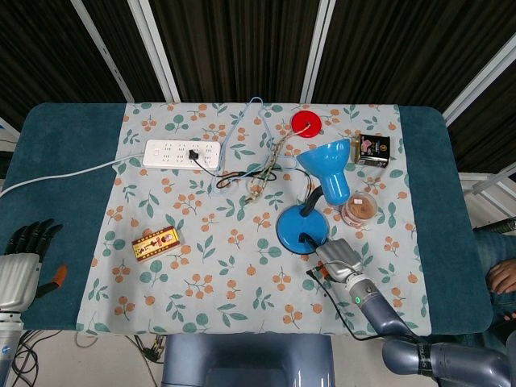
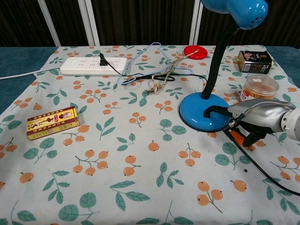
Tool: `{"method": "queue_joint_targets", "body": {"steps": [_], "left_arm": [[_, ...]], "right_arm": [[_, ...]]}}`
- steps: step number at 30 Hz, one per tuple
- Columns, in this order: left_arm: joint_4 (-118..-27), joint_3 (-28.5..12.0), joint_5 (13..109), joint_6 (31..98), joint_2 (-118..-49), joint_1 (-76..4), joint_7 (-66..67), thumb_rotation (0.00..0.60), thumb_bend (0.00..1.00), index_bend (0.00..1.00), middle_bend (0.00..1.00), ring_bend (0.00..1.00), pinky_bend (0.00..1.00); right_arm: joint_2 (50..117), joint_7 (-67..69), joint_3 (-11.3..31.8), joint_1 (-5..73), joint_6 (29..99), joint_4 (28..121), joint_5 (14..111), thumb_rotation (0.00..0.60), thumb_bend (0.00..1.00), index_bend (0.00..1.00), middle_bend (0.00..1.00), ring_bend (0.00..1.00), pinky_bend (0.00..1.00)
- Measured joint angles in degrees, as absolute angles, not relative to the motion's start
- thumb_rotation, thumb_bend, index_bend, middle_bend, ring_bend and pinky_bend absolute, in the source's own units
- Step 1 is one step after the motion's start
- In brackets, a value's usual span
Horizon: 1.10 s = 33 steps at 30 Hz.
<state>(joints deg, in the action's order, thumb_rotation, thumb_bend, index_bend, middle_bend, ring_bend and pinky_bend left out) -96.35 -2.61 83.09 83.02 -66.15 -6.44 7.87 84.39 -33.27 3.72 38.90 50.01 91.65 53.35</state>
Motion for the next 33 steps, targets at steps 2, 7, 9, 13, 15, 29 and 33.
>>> {"method": "queue_joint_targets", "body": {"steps": [2,7,9,13,15,29,33], "left_arm": [[-96.4,-2.6,83.1,83.0,-66.1,-6.4,7.8,0.6,0.36,0.14,0.06,0.05,0.09],[-96.4,-2.6,83.1,83.1,-66.1,-6.4,7.8,0.6,0.36,0.14,0.06,0.05,0.09],[-96.4,-2.6,83.2,83.1,-66.1,-6.4,7.8,0.6,0.36,0.14,0.06,0.05,0.09],[-96.4,-2.5,83.2,83.1,-66.1,-6.4,8.0,0.6,0.36,0.14,0.06,0.05,0.09],[-96.5,-2.5,83.2,83.1,-66.2,-6.4,8.2,0.6,0.36,0.14,0.06,0.05,0.09],[-96.5,-2.5,83.6,83.9,-66.4,-6.1,8.6,0.6,0.36,0.14,0.06,0.06,0.09],[-96.5,-2.4,83.8,84.0,-66.5,-6.1,9.0,0.6,0.36,0.14,0.06,0.06,0.09]], "right_arm": [[84.2,-32.9,4.1,38.8,50.9,92.1,53.6,0.6,0.66,0.01,0.64,0.75,1.0],[82.3,-30.7,5.6,37.5,55.3,95.3,54.7,0.6,0.45,0.01,0.48,0.58,1.0],[80.9,-30.4,5.7,36.6,57.6,97.2,55.6,0.6,0.44,0.01,0.38,0.46,1.0],[77.4,-30.5,5.4,34.2,62.6,101.3,57.4,0.6,0.37,0.01,0.2,0.23,0.86],[75.2,-30.7,4.7,32.7,65.1,103.1,58.8,0.6,0.31,0.01,0.15,0.16,0.28],[68.7,-24.8,-1.6,19.4,82.0,103.6,72.5,0.6,0.22,0.01,0.06,0.08,0.0],[68.5,-20.7,-3.2,14.9,87.0,100.3,75.4,0.6,0.22,0.01,0.06,0.08,0.0]]}}
